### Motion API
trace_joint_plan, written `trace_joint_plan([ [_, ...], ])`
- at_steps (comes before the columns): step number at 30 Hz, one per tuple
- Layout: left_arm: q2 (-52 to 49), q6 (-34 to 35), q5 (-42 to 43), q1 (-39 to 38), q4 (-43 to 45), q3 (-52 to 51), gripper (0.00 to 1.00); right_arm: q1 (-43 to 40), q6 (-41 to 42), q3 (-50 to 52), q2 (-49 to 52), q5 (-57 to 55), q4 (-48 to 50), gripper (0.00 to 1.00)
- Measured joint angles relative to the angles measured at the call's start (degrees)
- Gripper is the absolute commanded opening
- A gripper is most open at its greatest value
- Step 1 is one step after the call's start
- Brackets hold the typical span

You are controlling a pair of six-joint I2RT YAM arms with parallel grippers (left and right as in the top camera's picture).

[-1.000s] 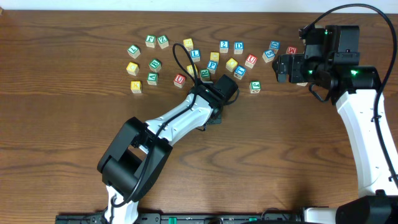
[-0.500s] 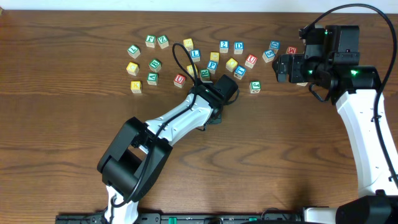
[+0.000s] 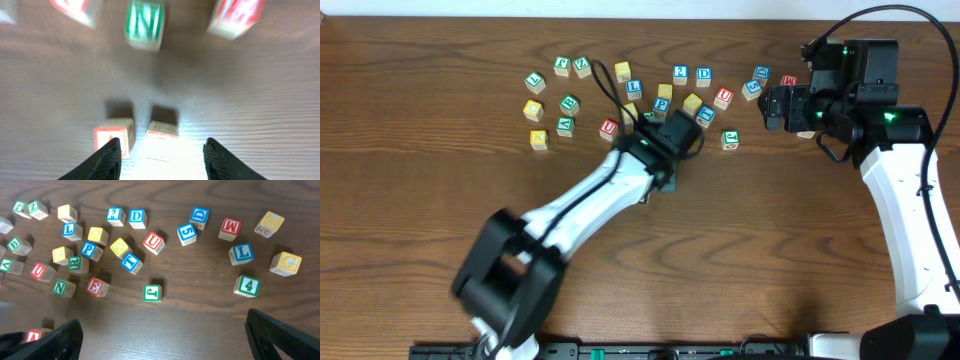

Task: Spell out AI2
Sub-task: 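Place the red I block right of the A block and release, then move the right gripper to the blue 2 block and grasp it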

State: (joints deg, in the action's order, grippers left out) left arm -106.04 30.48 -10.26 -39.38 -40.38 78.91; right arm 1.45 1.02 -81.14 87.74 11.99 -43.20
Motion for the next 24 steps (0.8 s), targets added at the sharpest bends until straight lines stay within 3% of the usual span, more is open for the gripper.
trace_joint_plan([
  [8,14.99,-2.08,-0.07,6.95,-0.61,2.67,0.54,0.13,0.15,0.00,0.00,2.54,2.10,0.97],
  [15,19.76,-3.61,-0.26,15.06,-5.09,2.67,0.54,2.89,3.06,-1.90,0.33,1.73,0.70,0.93],
  [24,19.82,-4.00,-0.26,22.29,-7.93,2.67,0.54,6.71,6.93,-29.77,13.77,-1.55,-11.98,0.88],
])
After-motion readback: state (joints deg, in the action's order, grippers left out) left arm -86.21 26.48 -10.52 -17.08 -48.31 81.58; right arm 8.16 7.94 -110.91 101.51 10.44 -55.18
